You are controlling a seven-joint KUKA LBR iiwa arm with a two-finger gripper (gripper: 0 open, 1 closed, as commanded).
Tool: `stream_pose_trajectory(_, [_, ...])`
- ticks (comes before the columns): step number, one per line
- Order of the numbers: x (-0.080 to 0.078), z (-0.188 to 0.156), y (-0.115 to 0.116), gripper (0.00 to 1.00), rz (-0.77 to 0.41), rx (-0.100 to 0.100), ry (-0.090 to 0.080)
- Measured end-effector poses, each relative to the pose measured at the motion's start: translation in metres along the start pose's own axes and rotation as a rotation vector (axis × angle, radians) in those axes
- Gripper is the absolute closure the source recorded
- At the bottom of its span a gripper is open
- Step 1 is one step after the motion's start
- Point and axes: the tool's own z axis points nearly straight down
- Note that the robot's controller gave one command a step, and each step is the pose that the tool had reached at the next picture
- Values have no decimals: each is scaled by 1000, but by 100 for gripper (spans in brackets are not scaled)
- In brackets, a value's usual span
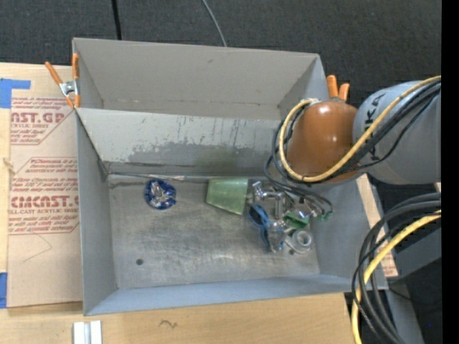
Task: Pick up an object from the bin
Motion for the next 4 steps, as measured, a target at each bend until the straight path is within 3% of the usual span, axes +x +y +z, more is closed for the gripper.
stream_pose_trajectory(1, [75,1,-21,0,-312,3,-2])
stream_pose_trajectory(2, [59,1,-67,0,-483,-9,-6])
stream_pose_trajectory(3, [11,-27,-108,0,-476,-22,4])
stream_pose_trajectory(4, [9,-27,-95,0,-912,-19,-12])
